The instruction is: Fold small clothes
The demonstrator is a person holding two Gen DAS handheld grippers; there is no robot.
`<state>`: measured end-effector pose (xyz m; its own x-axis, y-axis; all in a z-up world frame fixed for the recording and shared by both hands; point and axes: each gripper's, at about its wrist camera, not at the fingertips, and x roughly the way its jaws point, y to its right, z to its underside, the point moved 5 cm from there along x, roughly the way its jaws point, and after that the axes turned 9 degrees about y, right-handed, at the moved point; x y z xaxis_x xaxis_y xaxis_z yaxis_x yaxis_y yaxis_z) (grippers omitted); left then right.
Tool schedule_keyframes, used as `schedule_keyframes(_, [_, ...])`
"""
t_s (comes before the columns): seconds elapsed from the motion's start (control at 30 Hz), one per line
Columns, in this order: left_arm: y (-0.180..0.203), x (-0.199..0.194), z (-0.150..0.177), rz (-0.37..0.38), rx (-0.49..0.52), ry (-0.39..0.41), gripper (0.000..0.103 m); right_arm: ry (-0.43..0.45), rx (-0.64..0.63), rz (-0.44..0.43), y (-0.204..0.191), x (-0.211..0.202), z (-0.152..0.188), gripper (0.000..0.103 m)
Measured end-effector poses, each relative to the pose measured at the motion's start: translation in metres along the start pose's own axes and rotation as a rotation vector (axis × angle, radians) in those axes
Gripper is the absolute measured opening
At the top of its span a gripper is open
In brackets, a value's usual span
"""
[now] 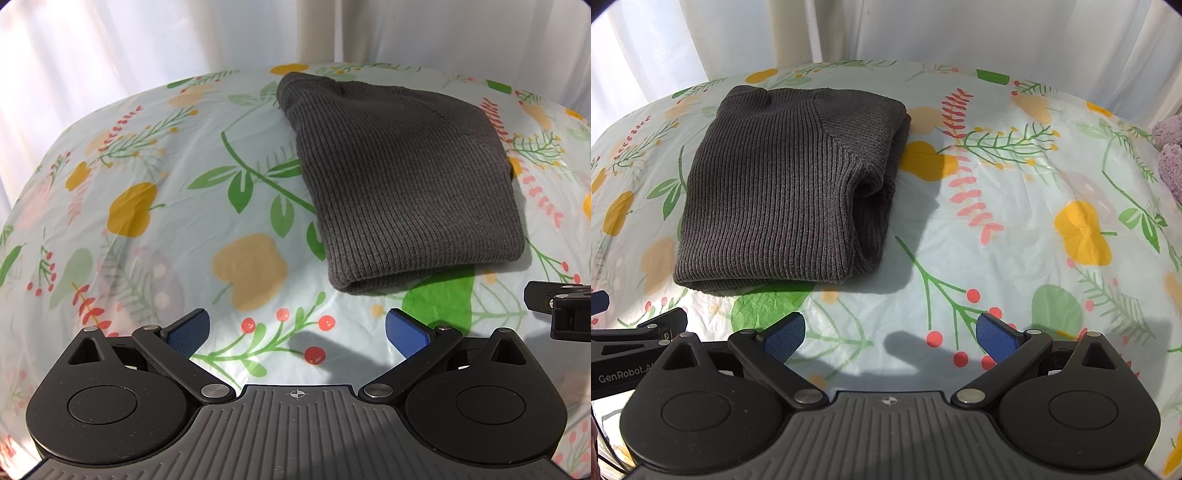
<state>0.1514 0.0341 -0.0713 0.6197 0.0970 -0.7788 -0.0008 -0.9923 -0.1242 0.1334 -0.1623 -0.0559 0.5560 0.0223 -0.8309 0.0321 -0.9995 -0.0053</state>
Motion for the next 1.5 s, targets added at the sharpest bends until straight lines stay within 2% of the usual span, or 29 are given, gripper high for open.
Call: schedule_keyframes(1.5, [-0.0006, -0.0003, 0.0017, 0.029, -0.020, -0.012, 0.103, 0.006, 0.009, 0.003, -0.0008, -0.0050, 0.0025, 0.099])
